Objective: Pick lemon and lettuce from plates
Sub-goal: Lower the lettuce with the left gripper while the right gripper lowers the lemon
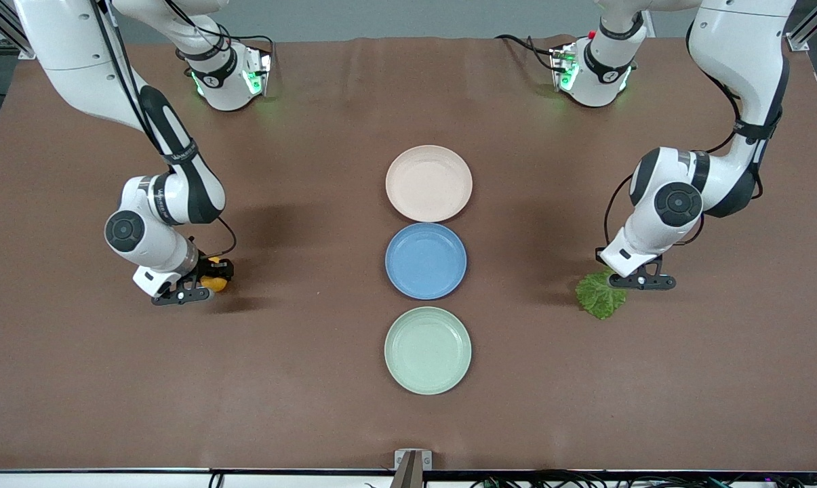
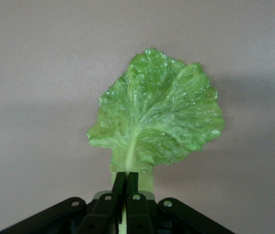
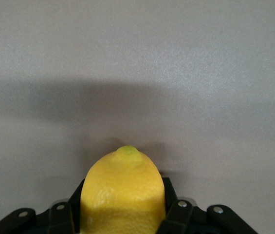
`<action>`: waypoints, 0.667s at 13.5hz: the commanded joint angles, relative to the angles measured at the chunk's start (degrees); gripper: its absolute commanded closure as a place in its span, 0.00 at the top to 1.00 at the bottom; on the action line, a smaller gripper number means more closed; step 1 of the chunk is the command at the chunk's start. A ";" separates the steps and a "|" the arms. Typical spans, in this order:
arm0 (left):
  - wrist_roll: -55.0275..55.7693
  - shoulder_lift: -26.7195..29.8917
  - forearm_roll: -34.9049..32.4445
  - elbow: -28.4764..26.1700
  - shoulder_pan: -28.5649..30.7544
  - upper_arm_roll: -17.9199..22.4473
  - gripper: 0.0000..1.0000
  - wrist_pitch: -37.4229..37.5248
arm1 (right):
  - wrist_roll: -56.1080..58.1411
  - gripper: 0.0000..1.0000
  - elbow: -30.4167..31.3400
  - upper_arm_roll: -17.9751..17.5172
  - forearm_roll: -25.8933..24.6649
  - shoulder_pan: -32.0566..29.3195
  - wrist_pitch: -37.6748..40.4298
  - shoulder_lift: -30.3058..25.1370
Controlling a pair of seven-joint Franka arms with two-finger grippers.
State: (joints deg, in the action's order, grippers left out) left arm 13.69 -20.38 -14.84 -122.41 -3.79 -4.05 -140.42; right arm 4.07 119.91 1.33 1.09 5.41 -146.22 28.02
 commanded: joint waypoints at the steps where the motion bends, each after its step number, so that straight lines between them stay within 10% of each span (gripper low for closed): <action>1: 0.90 0.61 -1.86 -0.99 0.27 -0.25 0.07 -0.91 | 0.85 0.03 3.05 -0.80 0.32 -0.57 0.06 -2.36; 2: 0.90 0.70 -1.86 -0.99 0.27 -0.25 0.13 -0.91 | 0.85 0.14 2.96 -0.80 0.32 -0.57 0.23 -2.36; 4: 0.99 0.61 -1.86 -0.90 0.27 -0.25 0.27 -0.82 | 0.94 1.00 1.82 -0.80 0.32 -0.66 2.25 -2.62; 5: 1.07 0.61 -1.77 -0.73 0.36 -0.25 0.47 -0.82 | 0.85 1.00 0.43 -0.71 0.32 -0.66 4.00 -3.06; 6: 0.81 0.70 -1.86 -0.20 0.97 -0.34 0.99 -0.73 | 0.85 1.00 -2.20 -0.62 0.23 -0.66 6.89 -3.15; 9: 2.47 1.92 -1.16 0.86 1.59 -0.69 1.00 -0.29 | 0.67 1.00 -13.44 -0.54 0.23 -1.10 19.62 -2.89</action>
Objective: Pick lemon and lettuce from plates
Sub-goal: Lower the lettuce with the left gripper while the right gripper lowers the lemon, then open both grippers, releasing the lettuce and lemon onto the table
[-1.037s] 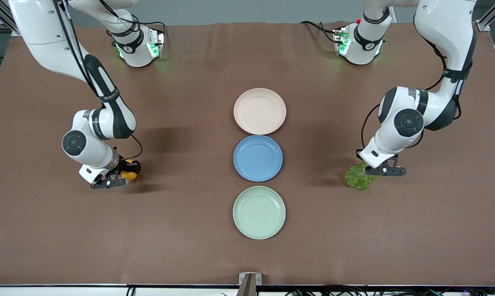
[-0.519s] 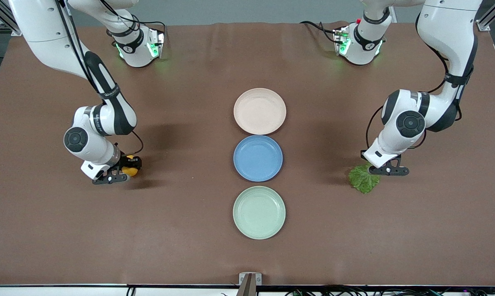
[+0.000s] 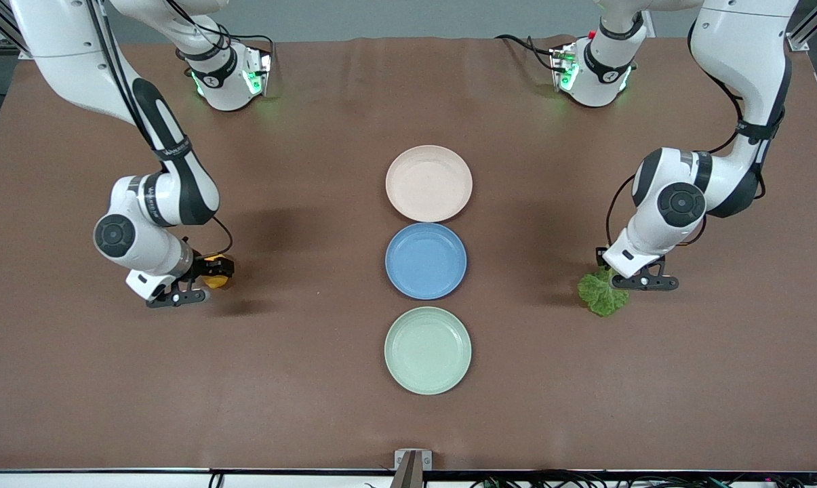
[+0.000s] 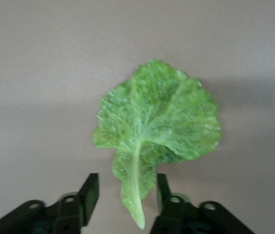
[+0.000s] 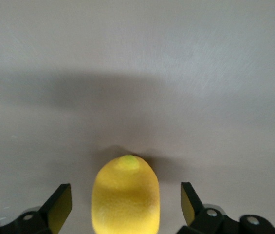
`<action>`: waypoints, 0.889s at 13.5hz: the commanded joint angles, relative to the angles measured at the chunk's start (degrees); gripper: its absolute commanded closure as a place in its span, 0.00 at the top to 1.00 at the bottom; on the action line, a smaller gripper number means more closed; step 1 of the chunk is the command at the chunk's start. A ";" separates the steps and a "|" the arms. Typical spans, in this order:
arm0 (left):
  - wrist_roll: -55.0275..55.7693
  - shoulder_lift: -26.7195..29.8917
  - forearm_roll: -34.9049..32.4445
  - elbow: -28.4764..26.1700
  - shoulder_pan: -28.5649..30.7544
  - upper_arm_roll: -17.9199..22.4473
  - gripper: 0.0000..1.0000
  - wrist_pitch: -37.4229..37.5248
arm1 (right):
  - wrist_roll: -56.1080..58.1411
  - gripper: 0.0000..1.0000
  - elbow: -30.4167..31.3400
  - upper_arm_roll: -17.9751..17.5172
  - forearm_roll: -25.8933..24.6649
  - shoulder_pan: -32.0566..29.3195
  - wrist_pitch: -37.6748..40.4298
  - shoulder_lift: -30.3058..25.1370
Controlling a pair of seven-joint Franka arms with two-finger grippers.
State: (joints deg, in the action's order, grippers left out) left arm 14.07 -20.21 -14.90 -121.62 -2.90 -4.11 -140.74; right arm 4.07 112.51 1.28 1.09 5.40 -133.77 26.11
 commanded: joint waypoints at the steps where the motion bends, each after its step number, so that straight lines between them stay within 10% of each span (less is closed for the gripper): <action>1: 2.98 2.28 -1.01 0.24 0.79 -0.64 1.00 0.03 | 0.85 1.00 -9.47 -0.40 0.14 -1.53 11.65 -0.97; 12: 5.89 7.90 -0.40 13.85 2.37 -2.84 1.00 14.97 | 0.32 1.00 -37.61 0.92 -1.00 -7.76 45.17 -1.85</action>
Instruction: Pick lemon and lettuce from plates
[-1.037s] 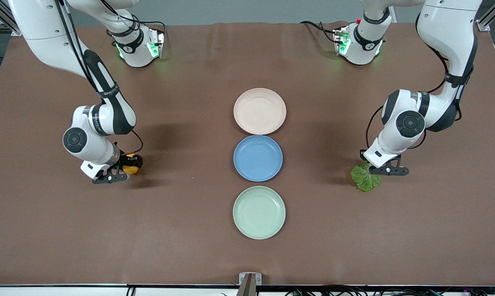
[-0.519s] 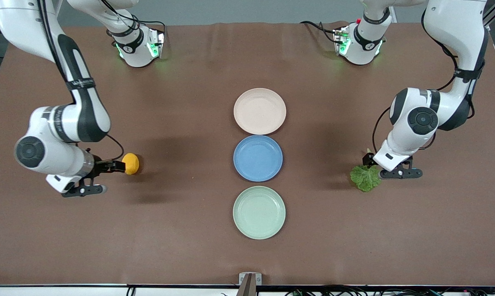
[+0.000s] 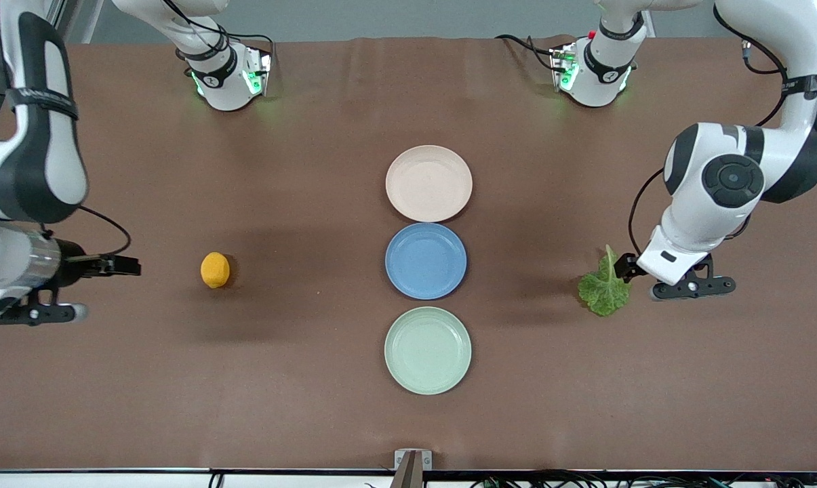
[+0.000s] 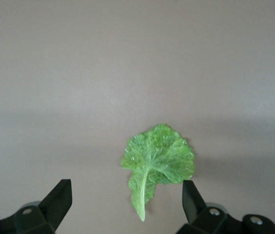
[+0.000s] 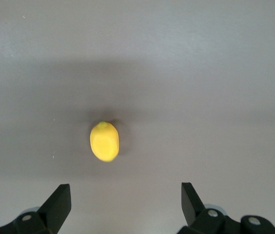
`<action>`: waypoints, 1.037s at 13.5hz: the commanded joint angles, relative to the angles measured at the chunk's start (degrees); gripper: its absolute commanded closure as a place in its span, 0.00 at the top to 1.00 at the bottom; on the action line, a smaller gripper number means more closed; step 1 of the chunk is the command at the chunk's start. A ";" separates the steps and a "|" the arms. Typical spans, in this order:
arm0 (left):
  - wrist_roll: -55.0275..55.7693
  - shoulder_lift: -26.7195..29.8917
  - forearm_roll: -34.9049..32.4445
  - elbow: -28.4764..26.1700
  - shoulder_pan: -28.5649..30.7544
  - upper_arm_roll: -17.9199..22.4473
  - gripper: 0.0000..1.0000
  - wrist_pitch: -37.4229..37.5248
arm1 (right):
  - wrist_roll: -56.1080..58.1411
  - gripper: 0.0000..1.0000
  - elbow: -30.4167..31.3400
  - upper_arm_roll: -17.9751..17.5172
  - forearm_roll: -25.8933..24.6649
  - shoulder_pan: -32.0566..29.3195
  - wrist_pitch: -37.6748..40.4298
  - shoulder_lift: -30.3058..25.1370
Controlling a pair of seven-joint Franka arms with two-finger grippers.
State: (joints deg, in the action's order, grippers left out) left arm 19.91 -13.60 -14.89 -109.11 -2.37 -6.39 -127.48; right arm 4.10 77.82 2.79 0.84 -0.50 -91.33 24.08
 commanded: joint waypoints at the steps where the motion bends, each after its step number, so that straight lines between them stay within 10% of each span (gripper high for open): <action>1: 0.04 1.65 -0.40 2.57 2.02 -0.55 1.00 3.36 | 0.39 1.00 -3.98 -0.51 -0.93 -2.39 3.17 0.18; 14: -9.62 9.90 8.90 15.42 3.78 -1.08 1.00 26.75 | 0.39 1.00 -5.59 -1.21 -0.67 -3.63 8.80 -4.73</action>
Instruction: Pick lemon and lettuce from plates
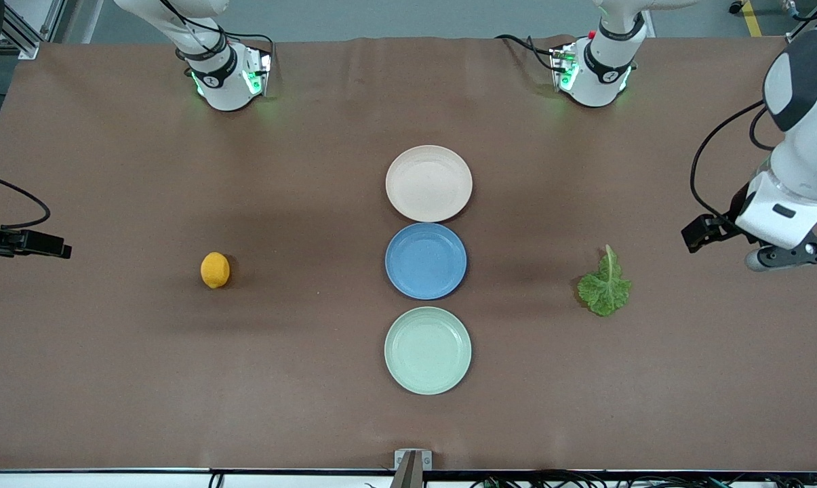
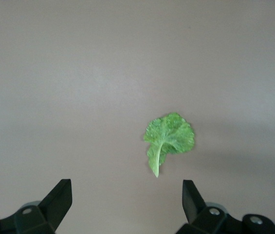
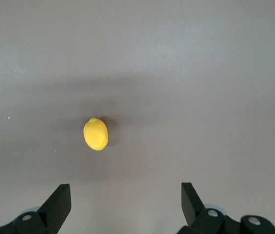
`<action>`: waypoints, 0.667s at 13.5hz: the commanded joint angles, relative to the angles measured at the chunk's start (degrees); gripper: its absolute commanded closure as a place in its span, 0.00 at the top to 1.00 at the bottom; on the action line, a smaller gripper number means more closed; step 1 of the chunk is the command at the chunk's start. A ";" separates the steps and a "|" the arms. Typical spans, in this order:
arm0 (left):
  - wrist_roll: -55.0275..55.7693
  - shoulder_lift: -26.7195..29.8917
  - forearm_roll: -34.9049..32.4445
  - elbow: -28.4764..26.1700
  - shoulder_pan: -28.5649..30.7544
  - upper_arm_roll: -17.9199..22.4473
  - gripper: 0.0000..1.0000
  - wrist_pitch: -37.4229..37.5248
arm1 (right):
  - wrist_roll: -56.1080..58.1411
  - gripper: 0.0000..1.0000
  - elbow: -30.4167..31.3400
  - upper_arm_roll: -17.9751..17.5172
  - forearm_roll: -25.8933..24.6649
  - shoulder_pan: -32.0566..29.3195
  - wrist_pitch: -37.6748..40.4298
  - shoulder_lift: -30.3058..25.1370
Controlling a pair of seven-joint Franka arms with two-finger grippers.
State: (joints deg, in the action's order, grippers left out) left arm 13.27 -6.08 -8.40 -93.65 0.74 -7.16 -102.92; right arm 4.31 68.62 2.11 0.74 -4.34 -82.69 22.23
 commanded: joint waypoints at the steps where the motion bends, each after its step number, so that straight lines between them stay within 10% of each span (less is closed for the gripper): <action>1: -4.29 3.52 3.64 -0.04 0.84 0.04 1.00 3.16 | 0.09 1.00 7.01 -0.53 -0.57 0.47 -1.15 -4.98; 9: -9.05 8.37 5.13 3.73 1.11 0.39 1.00 13.69 | 0.00 1.00 23.74 2.55 -0.57 4.17 -8.10 -18.53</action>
State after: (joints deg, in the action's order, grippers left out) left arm 5.92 1.86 -5.34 -92.52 1.49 -6.94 -92.94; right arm 4.29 87.10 3.84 0.72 -0.93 -88.95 7.84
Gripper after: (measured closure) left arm 0.000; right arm 0.000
